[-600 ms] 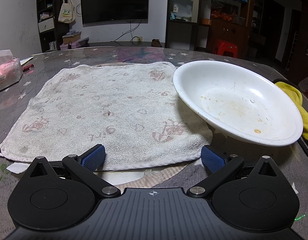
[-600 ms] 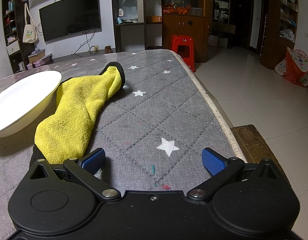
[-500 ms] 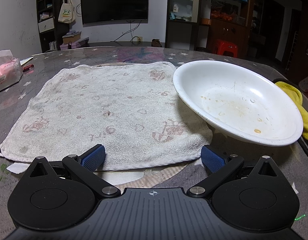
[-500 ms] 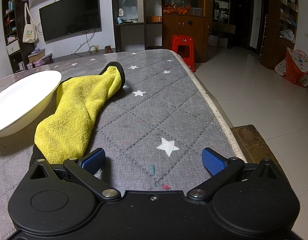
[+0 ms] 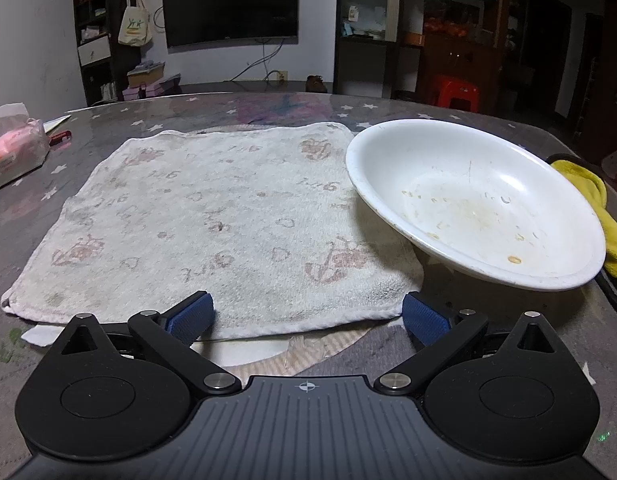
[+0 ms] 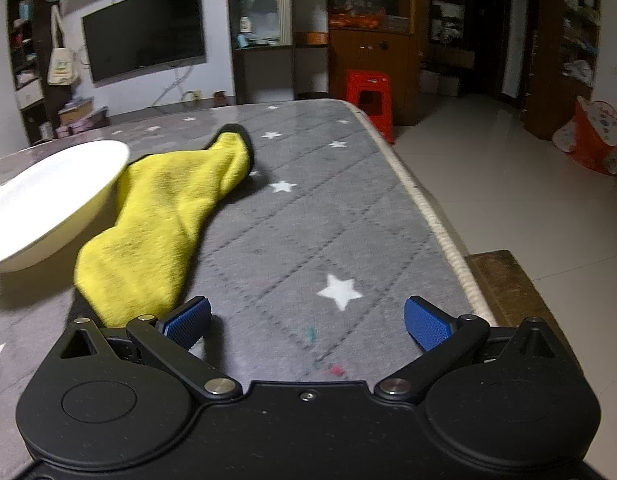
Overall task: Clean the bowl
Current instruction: 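Grasp the yellow microfiber cloth with the right gripper while the left gripper approaches the white bowl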
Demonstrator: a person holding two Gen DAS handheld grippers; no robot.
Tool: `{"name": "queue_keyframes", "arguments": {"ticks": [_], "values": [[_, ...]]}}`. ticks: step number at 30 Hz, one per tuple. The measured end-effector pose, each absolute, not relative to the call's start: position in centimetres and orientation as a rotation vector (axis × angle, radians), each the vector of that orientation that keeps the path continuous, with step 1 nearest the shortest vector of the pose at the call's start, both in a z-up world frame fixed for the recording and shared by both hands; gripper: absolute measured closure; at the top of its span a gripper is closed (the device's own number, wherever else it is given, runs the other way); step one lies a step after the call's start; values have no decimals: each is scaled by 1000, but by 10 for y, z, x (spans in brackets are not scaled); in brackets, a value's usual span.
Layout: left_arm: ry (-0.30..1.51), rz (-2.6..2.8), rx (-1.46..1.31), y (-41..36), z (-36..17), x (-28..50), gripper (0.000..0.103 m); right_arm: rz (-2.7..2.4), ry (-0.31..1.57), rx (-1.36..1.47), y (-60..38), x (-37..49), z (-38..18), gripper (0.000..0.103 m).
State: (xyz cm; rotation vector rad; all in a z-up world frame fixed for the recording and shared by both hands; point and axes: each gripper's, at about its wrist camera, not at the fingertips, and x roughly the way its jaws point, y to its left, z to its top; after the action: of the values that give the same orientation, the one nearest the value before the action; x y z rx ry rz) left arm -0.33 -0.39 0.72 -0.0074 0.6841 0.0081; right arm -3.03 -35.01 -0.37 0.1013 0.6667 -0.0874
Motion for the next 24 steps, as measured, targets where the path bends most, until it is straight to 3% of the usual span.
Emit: {"name": "queue_keyframes", "arguments": {"ticks": [13, 24], "values": [[687, -56, -61, -16, 38, -20, 3, 76, 564, -2, -340, -29, 31, 0], [715, -62, -85, -27, 44, -10, 16, 141, 569, -18, -326, 15, 32, 26]]}}
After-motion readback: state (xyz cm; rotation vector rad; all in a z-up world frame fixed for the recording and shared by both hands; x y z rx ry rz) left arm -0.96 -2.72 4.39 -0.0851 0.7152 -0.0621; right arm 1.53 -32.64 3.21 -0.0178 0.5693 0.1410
